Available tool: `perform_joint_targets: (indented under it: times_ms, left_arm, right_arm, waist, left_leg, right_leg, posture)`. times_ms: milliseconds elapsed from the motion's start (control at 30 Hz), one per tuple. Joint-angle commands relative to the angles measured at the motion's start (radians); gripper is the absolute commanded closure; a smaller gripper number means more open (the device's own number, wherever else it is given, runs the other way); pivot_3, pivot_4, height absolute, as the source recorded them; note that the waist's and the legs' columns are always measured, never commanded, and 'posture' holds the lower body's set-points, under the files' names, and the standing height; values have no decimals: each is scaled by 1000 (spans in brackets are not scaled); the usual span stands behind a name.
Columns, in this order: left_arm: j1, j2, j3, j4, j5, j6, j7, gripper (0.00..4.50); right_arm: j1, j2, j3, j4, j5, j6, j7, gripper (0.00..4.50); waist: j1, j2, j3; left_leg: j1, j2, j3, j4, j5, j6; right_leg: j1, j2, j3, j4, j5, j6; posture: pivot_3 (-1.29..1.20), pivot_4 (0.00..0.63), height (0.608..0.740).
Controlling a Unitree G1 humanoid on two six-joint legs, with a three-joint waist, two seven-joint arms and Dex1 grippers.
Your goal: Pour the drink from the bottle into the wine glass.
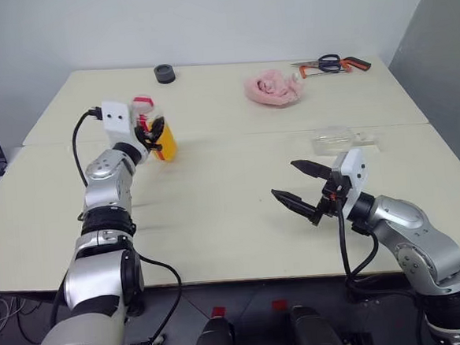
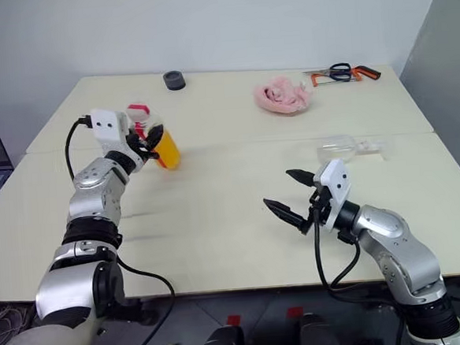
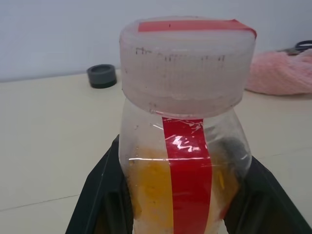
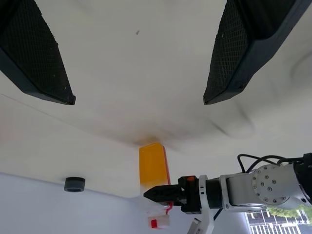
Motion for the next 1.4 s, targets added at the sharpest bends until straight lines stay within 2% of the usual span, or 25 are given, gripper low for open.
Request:
perform_joint_targets:
  times_ms: [33, 167, 233, 333, 500, 733, 967, 1400]
  left_arm:
    - [25, -31, -48, -176, -39, 53, -86, 2704]
    - [76, -65, -108, -311, -66, 123, -190, 2704]
    - [102, -86, -168, -382, -83, 147, -291, 2704]
    - [110, -104, -222, -424, -101, 169, -394, 2704]
    - [83, -124, -286, -404, -109, 145, -544, 2704]
    - [14, -163, -301, -299, -137, 118, -713, 2704]
    - [-39, -188, -296, -236, -154, 124, -810, 2704]
    - [-82, -188, -318, -136, -80, -2, -850, 2704]
  right_arm:
    - [9, -17, -42, -66, -12, -20, -22, 0]
    - [25, -43, -62, -113, 11, 16, -28, 0]
    - [38, -74, -75, -149, 36, 47, -20, 0]
    - [36, -97, -90, -177, 58, 78, -27, 0]
    - [6, -105, -107, -195, 77, 116, -50, 0]
    - [-57, -85, -105, -203, 97, 183, -115, 0]
    - [-164, -40, -71, -151, 76, 229, -182, 0]
    - [-339, 56, 24, -59, 5, 264, -244, 0]
  waist:
    - [0, 0, 0]
    - [1, 0, 0]
    - [1, 0, 0]
    - [0, 0, 0]
    - [-6, 0, 0]
    - [-5, 0, 0]
    - [-8, 0, 0]
    - [-15, 0, 0]
  left_leg:
    - [0, 0, 0, 0, 0, 0]
    - [-1, 0, 0, 1, 0, 0]
    - [-1, 0, 0, 1, 0, 0]
    - [-1, 0, 0, 1, 0, 0]
    - [0, 0, 1, 1, 0, 0]
    - [-1, 0, 0, 1, 0, 0]
    - [-1, 0, 0, 1, 0, 0]
    - [-1, 0, 0, 1, 0, 0]
  right_leg:
    - [0, 0, 0, 0, 0, 0]
    - [0, 0, 0, 0, 0, 0]
    - [0, 0, 0, 0, 0, 0]
    - [0, 0, 0, 0, 0, 0]
    - [0, 0, 0, 0, 0, 0]
    - [0, 0, 0, 0, 0, 0]
    - [0, 0, 0, 0, 0, 0]
    - [0, 0, 0, 0, 0, 0]
  posture:
    - [0, 150, 740]
    - [0, 150, 740]
    - [0, 150, 740]
    - [0, 150, 740]
    - [0, 150, 740]
    - [0, 150, 740]
    - [0, 150, 740]
    - [0, 150, 740]
